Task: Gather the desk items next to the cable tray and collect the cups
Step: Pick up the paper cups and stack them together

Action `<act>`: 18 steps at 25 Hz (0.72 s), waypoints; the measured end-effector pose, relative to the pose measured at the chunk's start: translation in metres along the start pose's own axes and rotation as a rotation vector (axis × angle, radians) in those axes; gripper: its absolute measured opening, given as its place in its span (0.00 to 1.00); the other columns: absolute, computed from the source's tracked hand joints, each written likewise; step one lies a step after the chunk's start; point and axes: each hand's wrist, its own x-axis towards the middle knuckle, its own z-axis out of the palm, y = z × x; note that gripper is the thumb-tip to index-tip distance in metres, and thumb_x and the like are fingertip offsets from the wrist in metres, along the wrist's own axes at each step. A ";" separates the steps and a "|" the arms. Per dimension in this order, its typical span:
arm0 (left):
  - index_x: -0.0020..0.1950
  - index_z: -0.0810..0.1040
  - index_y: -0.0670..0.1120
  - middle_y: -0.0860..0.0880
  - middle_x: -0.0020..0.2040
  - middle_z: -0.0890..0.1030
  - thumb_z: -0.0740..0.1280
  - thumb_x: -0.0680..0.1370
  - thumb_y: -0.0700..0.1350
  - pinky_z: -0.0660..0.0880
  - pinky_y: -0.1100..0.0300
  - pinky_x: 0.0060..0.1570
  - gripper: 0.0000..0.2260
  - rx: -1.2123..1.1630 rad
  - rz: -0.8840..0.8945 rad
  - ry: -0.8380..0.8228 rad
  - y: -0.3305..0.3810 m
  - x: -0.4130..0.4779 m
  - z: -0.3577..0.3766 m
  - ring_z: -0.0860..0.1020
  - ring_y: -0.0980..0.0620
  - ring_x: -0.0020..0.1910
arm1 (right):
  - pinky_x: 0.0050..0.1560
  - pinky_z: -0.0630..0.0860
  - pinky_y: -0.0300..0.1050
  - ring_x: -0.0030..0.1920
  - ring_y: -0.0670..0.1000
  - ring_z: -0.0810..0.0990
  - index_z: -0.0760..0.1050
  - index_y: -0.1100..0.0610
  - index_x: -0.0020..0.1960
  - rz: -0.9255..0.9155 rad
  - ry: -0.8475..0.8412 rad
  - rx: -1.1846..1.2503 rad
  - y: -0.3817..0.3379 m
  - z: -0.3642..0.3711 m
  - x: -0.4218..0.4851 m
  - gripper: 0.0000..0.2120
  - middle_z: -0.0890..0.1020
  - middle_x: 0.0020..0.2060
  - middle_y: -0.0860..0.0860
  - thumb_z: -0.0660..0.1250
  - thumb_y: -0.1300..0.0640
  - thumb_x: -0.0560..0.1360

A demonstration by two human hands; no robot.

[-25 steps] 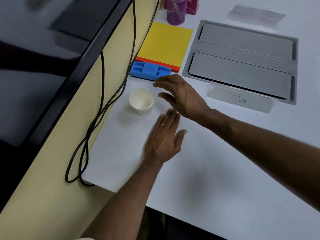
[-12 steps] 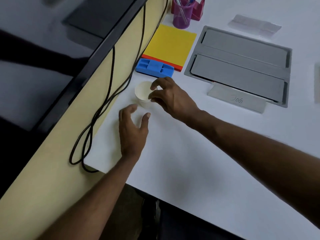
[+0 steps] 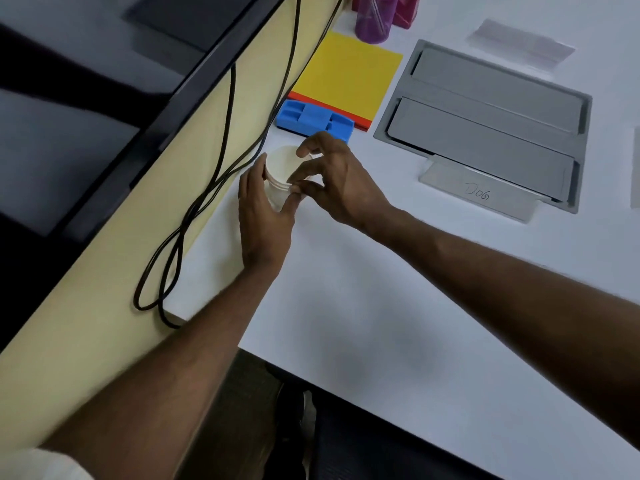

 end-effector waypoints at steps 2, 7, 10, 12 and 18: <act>0.76 0.69 0.40 0.43 0.73 0.75 0.77 0.75 0.49 0.75 0.49 0.69 0.33 -0.028 0.003 0.030 -0.002 0.002 0.000 0.73 0.47 0.72 | 0.61 0.70 0.35 0.69 0.52 0.72 0.84 0.55 0.57 0.014 0.011 0.018 -0.005 -0.006 -0.001 0.10 0.72 0.69 0.54 0.70 0.55 0.78; 0.77 0.66 0.39 0.42 0.75 0.72 0.78 0.72 0.54 0.72 0.46 0.71 0.40 -0.061 -0.017 0.016 -0.004 0.003 -0.003 0.71 0.46 0.75 | 0.63 0.78 0.49 0.68 0.54 0.75 0.83 0.59 0.56 0.030 0.235 0.113 -0.015 -0.019 -0.007 0.09 0.74 0.69 0.56 0.69 0.57 0.78; 0.81 0.59 0.39 0.43 0.80 0.64 0.75 0.73 0.60 0.63 0.53 0.78 0.46 -0.076 0.023 0.009 0.005 -0.007 -0.007 0.62 0.47 0.80 | 0.63 0.78 0.50 0.69 0.53 0.74 0.84 0.58 0.55 0.039 0.342 0.185 -0.013 -0.029 -0.018 0.09 0.74 0.69 0.56 0.69 0.56 0.78; 0.81 0.59 0.40 0.44 0.81 0.62 0.72 0.76 0.62 0.62 0.54 0.79 0.43 -0.084 0.114 0.036 0.014 -0.012 -0.009 0.58 0.51 0.82 | 0.64 0.78 0.50 0.70 0.53 0.74 0.84 0.57 0.55 0.040 0.366 0.196 -0.009 -0.037 -0.028 0.09 0.73 0.69 0.56 0.69 0.55 0.79; 0.78 0.64 0.39 0.43 0.78 0.69 0.69 0.81 0.50 0.67 0.62 0.75 0.30 -0.256 0.244 -0.108 0.051 -0.025 -0.006 0.65 0.52 0.78 | 0.63 0.79 0.50 0.70 0.53 0.73 0.83 0.59 0.55 0.091 0.345 0.263 0.005 -0.058 -0.078 0.09 0.72 0.69 0.56 0.70 0.55 0.78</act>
